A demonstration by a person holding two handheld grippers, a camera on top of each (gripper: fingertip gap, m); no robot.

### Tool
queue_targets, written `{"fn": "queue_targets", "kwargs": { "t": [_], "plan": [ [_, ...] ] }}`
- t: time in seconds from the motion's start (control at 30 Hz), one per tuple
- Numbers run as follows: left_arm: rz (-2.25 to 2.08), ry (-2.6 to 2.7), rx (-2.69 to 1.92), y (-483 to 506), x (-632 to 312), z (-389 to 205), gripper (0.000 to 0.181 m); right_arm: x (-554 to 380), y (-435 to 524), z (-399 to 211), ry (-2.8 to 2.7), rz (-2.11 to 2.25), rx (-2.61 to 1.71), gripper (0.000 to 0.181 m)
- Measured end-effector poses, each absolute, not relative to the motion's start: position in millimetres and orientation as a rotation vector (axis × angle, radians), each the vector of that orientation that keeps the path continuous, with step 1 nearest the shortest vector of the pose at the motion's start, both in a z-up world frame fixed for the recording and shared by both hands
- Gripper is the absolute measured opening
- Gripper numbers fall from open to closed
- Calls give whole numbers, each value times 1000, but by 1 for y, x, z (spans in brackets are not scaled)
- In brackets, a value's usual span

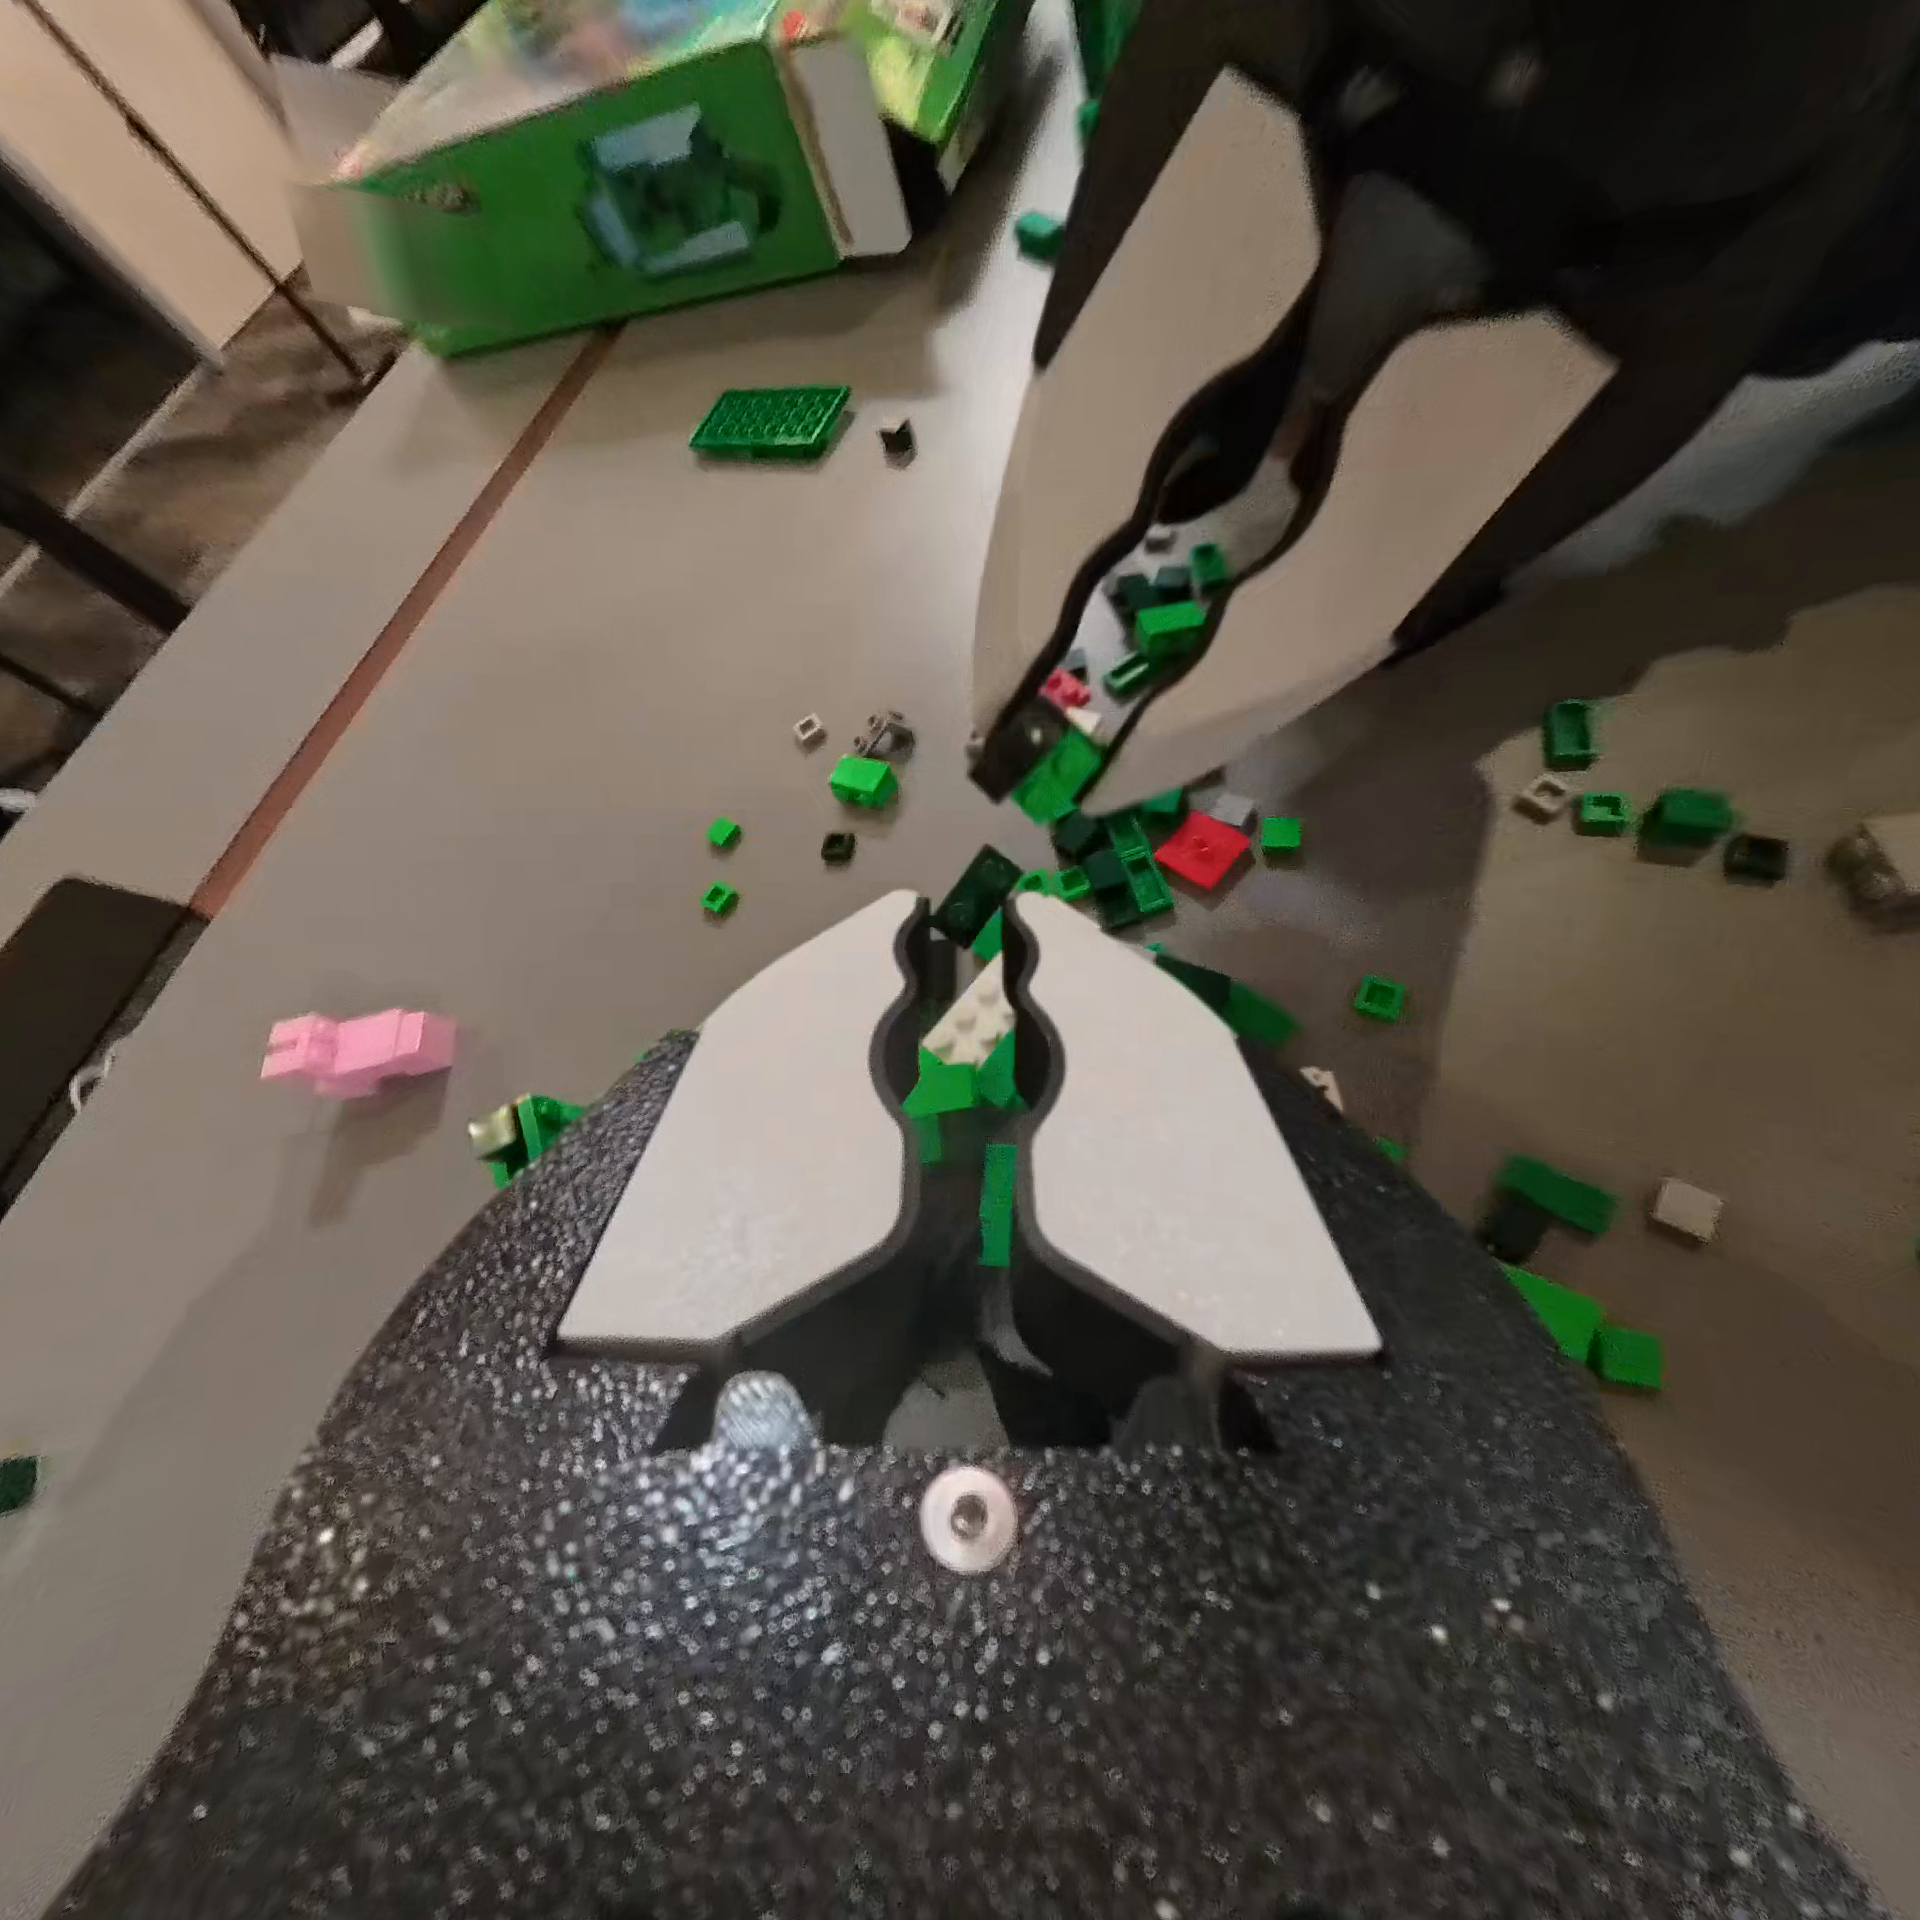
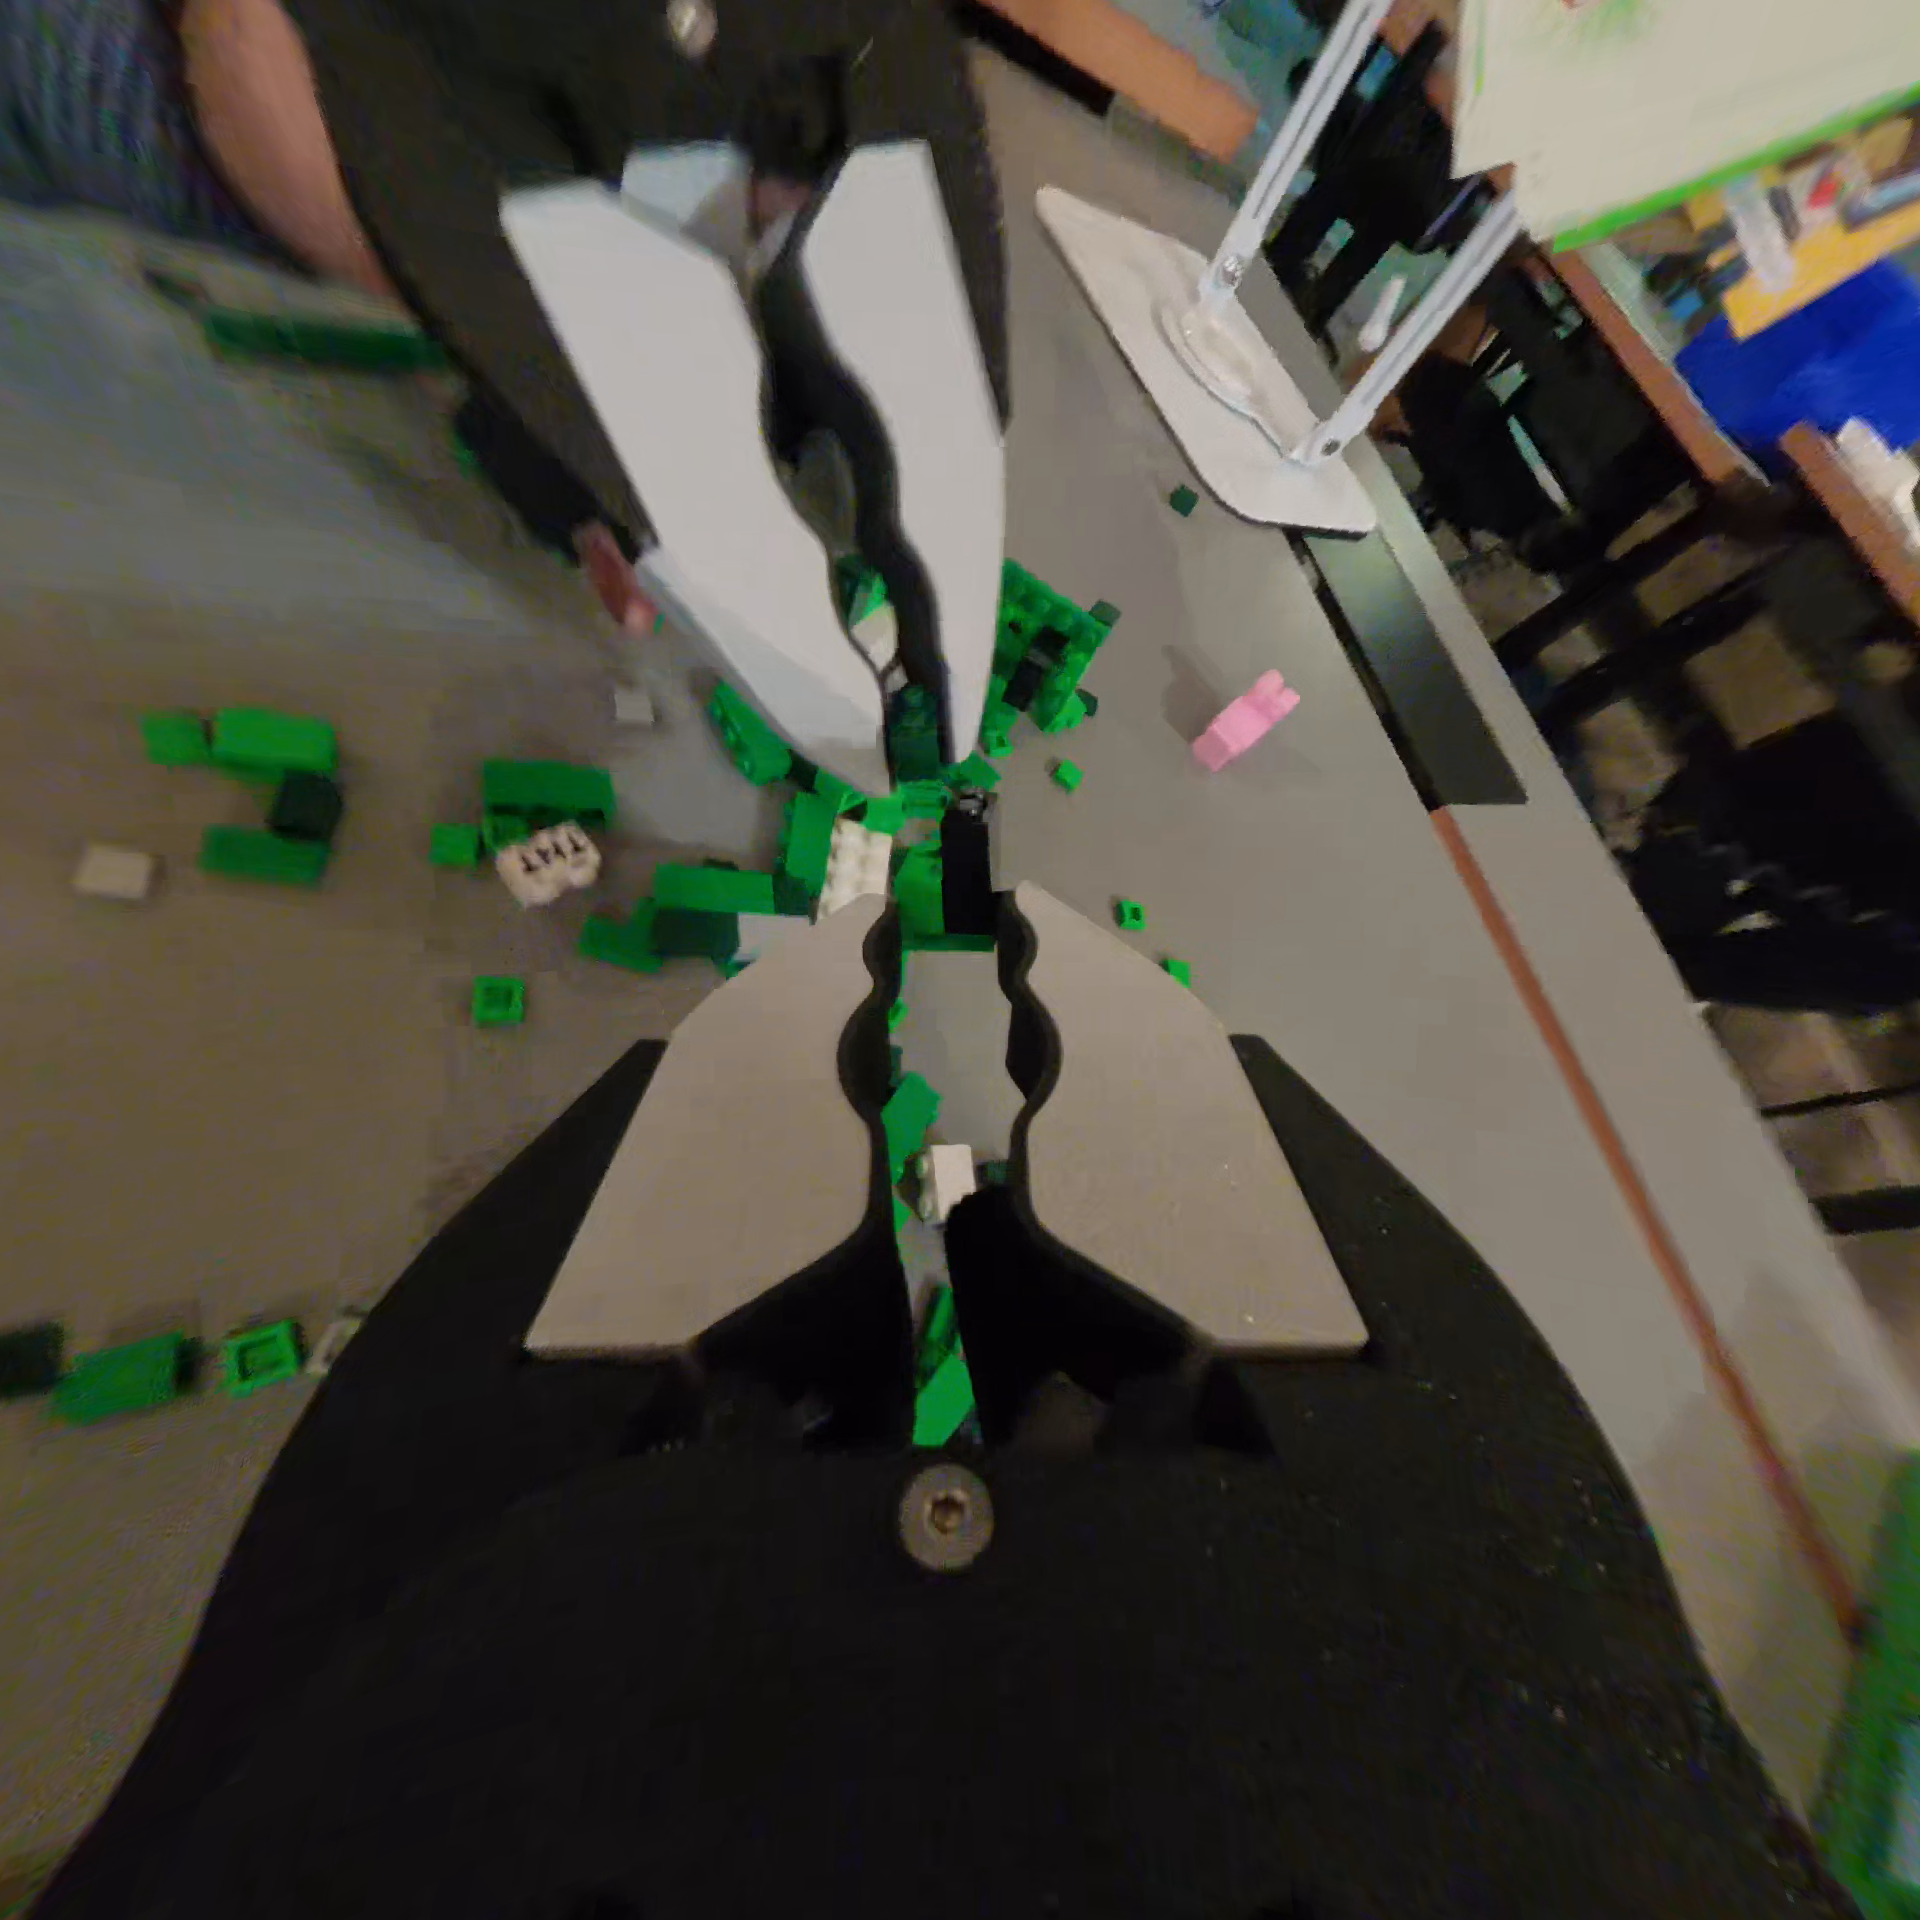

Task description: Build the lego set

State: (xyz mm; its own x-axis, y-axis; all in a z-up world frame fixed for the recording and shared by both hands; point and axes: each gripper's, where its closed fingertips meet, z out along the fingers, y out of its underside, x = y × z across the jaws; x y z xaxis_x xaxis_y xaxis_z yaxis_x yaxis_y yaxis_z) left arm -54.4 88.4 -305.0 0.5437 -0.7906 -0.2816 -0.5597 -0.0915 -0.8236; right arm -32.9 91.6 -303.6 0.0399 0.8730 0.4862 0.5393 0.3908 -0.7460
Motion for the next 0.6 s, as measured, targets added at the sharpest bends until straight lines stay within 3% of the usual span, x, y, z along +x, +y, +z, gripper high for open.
{"fn": "queue_targets", "kwargs": {
  "t": [0.5,0.6],
  "plan": [
    [-105,1386,-1608,74,-35,-315,8,-32,79,-319,-1814,181,-1109,17],
    [-160,1211,-1670,86,-39,-305,7,-35,87,-315,-1655,402,-1402,34]
  ]
}}
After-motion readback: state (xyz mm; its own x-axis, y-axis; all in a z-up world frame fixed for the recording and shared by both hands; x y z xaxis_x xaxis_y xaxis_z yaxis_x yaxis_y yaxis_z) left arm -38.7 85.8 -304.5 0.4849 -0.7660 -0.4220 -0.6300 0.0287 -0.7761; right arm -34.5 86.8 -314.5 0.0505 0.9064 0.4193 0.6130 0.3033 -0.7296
